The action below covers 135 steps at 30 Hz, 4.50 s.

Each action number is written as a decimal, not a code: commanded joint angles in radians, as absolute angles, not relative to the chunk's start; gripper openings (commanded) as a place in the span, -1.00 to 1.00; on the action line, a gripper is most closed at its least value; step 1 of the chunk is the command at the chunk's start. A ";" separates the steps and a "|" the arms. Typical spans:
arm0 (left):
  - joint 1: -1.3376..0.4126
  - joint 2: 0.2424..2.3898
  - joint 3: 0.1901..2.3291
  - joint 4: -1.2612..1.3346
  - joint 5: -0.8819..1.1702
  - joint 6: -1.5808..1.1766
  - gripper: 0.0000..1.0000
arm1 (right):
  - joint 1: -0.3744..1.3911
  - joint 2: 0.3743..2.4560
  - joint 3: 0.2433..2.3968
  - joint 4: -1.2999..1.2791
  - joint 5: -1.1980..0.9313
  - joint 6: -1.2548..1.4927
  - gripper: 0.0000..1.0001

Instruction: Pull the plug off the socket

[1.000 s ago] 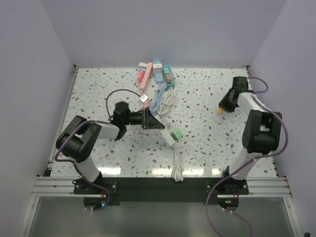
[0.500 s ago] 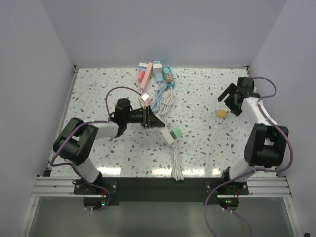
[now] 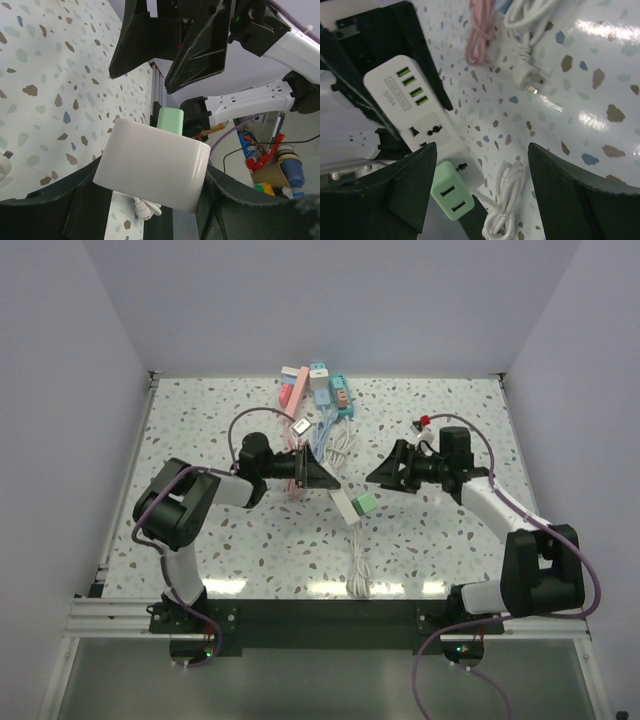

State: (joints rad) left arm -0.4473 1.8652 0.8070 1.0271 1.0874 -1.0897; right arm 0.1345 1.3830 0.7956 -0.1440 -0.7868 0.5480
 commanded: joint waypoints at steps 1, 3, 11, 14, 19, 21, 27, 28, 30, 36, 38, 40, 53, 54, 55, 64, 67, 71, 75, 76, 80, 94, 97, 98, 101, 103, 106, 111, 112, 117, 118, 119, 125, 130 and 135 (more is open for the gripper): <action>-0.446 1.896 0.877 1.284 1.183 -1.252 -1.00 | 0.136 1.330 0.815 0.040 -0.959 0.532 0.54; -0.446 1.920 0.884 1.337 1.196 -1.293 -1.00 | 0.149 1.327 0.811 0.058 -0.989 0.554 0.54; -0.446 1.982 0.899 1.534 1.186 -1.446 -1.00 | 0.294 1.353 0.888 -0.166 -1.014 0.368 0.50; -0.446 1.997 0.904 1.595 1.184 -1.497 -1.00 | 0.322 1.356 0.891 -0.190 -1.028 0.356 0.37; -0.433 1.997 0.894 1.609 1.181 -1.503 -1.00 | 0.336 1.335 0.887 -0.307 -1.003 0.308 0.18; -0.423 1.997 0.891 1.635 1.184 -1.519 -1.00 | 0.334 1.324 0.870 -0.313 -0.980 0.310 0.18; -0.405 2.000 0.885 1.686 1.196 -1.555 -1.00 | 0.336 1.328 0.851 -0.339 -0.980 0.318 -0.17; -0.405 2.002 0.887 1.690 1.203 -1.560 -1.00 | 0.336 1.333 0.851 -0.341 -0.979 0.321 -0.30; -0.405 2.006 0.885 1.721 1.210 -1.581 -1.00 | 0.336 1.347 0.859 -0.345 -0.973 0.325 -0.87; -0.405 2.019 0.816 1.896 1.287 -1.695 -1.00 | 0.301 1.416 0.945 -0.368 -0.962 0.314 -1.00; -0.405 2.005 0.772 1.898 1.308 -1.674 -1.00 | 0.230 1.436 0.966 -0.371 -0.977 0.311 -1.00; -0.405 1.991 0.713 1.896 1.324 -1.658 -1.00 | 0.149 1.456 0.985 -0.327 -0.985 0.350 -1.00; -0.405 1.976 0.693 1.894 1.319 -1.649 -1.00 | 0.094 1.600 1.157 -0.454 -0.922 0.293 -1.00; -0.405 1.973 0.699 1.896 1.318 -1.651 -1.00 | 0.094 1.600 1.146 -0.448 -0.934 0.298 -1.00; -0.405 1.967 0.698 1.894 1.304 -1.649 -1.00 | 0.092 1.595 1.138 -0.449 -0.933 0.304 -1.00; -0.360 1.876 0.771 1.233 1.138 -1.185 -1.00 | 0.116 1.523 0.987 -0.474 -0.936 0.345 -1.00; -0.360 1.891 0.868 0.995 1.108 -1.039 -1.00 | 0.194 1.503 0.966 -0.523 -0.905 0.322 -1.00; -0.360 1.965 0.954 0.908 1.104 -1.003 -1.00 | 0.253 1.502 0.931 -0.523 -0.861 0.314 -1.00; -0.360 1.997 0.986 0.890 1.106 -0.993 -1.00 | 0.256 1.505 0.922 -0.518 -0.836 0.307 -1.00; -0.360 2.000 0.989 0.882 1.108 -0.988 -1.00 | 0.255 1.503 0.933 -0.523 -0.822 0.305 -1.00; -0.359 1.976 0.970 0.848 1.100 -0.957 -1.00 | 0.244 1.480 0.979 -0.503 -0.717 0.354 -1.00; -0.344 1.660 0.787 0.545 0.931 -0.767 -1.00 | 0.046 1.618 1.164 -0.554 0.046 0.543 -1.00; -0.327 1.579 0.798 0.476 0.897 -0.761 -1.00 | 0.041 1.715 1.218 -0.546 0.060 0.549 -1.00; -0.309 1.541 0.807 0.398 0.878 -0.750 -1.00 | 0.040 1.748 1.227 -0.546 0.073 0.558 -1.00; -0.240 1.461 0.828 0.245 0.839 -0.692 -1.00 | 0.031 1.795 1.247 -0.560 0.142 0.589 -1.00; -0.184 1.404 0.842 0.149 0.813 -0.655 -1.00 | 0.015 1.809 1.247 -0.569 0.185 0.606 -1.00; -0.028 1.356 0.859 -0.039 0.775 -0.575 -1.00 | -0.033 1.824 1.235 -0.568 0.190 0.627 -1.00; 0.264 1.402 0.926 -0.317 0.864 -0.382 -1.00 | -0.089 1.831 1.218 -0.558 0.169 0.627 -1.00; 0.302 1.420 0.942 -0.406 0.818 -0.347 -1.00 | -0.094 1.838 1.219 -0.558 0.164 0.626 -1.00; 0.348 1.391 0.980 -0.475 0.616 -0.287 -1.00 | -0.103 1.887 1.278 -0.580 0.153 0.614 -1.00; 0.354 1.402 0.995 -0.513 0.565 -0.273 -1.00 | -0.101 1.908 1.285 -0.580 0.152 0.609 -1.00; 0.359 1.408 1.014 -0.520 0.469 -0.267 -1.00 | -0.101 1.916 1.292 -0.581 0.153 0.607 -1.00; 0.403 1.551 1.104 -0.540 0.213 -0.226 -1.00 | -0.107 1.924 1.313 -0.601 0.210 0.606 -0.38; 0.416 1.689 1.167 -0.561 0.136 -0.222 -1.00 | -0.112 1.885 1.322 -0.603 0.204 0.589 0.15; 0.416 1.694 1.183 -0.540 0.126 -0.229 -0.15 | -0.112 1.795 1.318 -0.598 0.170 0.583 0.81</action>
State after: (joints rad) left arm 0.3996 1.6878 1.1652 -0.5251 0.2604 -0.3233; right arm -0.1081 1.8832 1.3033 -0.6136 0.1654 0.5922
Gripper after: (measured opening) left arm 0.413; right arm 0.860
